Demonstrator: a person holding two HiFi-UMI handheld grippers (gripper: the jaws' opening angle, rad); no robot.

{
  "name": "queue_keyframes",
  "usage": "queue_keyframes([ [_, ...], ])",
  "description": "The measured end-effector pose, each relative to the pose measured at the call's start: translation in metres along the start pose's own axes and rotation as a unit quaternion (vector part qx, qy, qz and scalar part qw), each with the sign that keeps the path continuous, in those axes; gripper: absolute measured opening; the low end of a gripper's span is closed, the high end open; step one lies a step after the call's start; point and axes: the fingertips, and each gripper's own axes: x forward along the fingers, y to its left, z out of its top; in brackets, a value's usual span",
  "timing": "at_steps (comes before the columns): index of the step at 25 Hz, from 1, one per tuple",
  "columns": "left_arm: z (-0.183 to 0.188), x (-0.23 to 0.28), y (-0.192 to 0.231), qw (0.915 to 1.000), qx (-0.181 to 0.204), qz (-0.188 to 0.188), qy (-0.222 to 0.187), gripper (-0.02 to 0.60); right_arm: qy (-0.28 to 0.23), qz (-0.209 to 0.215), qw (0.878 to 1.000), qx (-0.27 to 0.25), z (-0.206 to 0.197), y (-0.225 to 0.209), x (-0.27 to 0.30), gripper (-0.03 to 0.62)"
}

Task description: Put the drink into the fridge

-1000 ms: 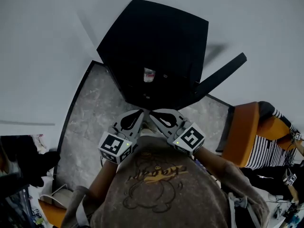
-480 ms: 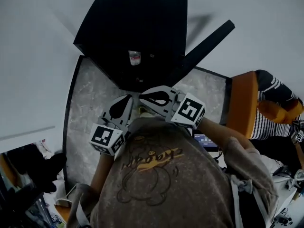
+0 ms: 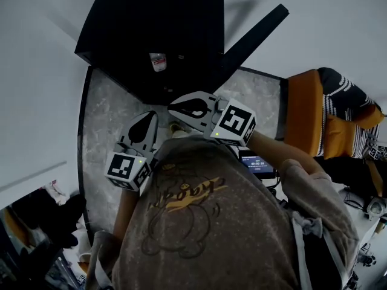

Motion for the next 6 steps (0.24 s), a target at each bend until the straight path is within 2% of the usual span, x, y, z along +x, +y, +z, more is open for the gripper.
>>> queue_keyframes([
  [6,-0.0043,0.0068,0.0073,1.0,-0.006,0.007,0.002,0.005,0.011,0.001,1.0,0.003,-0.0063,-0.0059,-0.0036,0.018],
])
